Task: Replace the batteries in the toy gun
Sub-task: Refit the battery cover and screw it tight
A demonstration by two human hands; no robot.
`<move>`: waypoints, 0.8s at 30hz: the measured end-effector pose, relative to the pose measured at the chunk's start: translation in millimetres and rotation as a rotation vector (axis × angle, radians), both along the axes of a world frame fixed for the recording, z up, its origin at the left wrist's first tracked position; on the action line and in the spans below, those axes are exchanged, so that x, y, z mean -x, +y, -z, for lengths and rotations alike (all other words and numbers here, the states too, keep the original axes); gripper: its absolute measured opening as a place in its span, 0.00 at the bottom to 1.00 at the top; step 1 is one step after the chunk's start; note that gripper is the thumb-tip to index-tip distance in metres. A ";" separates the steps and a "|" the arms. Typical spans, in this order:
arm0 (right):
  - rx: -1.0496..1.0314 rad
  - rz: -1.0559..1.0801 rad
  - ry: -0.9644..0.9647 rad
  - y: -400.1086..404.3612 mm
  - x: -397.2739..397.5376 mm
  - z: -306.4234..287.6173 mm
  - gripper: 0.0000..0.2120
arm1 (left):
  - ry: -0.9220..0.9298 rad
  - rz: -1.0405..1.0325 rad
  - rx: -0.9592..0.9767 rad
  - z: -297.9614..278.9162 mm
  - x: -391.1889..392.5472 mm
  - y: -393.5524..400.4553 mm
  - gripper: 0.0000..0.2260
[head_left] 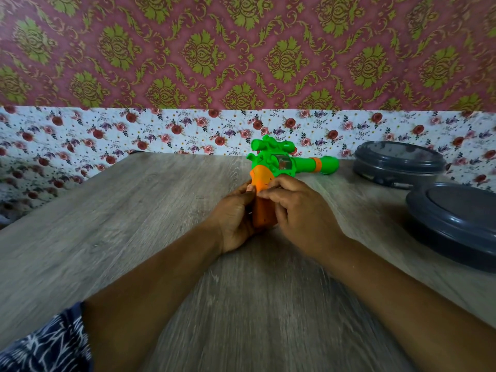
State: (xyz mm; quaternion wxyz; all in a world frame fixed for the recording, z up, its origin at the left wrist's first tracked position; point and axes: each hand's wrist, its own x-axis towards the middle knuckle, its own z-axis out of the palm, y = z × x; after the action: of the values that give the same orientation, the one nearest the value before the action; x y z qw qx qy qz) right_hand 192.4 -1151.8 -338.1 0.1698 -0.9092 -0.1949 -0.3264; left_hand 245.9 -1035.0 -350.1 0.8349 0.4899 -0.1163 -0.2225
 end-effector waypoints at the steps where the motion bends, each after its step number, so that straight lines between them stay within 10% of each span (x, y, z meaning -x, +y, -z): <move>1: -0.029 0.012 0.020 -2.0 -0.4 -2.2 0.18 | 0.012 -0.005 -0.001 -0.1 -0.1 -0.2 0.13; 6: -0.259 0.149 0.133 -25.0 0.1 -33.6 0.06 | 0.029 -0.023 -0.020 -0.8 0.4 0.2 0.16; 12: 0.065 0.250 0.975 -42.5 11.2 -41.5 0.19 | 0.093 -0.047 -0.017 -2.1 0.6 0.2 0.18; 24: 0.025 0.278 0.958 -47.8 6.5 -31.4 0.06 | 0.207 -0.030 0.063 -7.4 1.8 5.5 0.15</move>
State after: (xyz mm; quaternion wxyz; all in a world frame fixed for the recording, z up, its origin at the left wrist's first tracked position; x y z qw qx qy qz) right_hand 185.8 -1199.6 -306.7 0.1843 -0.9763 0.0243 0.1109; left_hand 244.1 -1029.4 -342.7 0.8607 0.4394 -0.0289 -0.2556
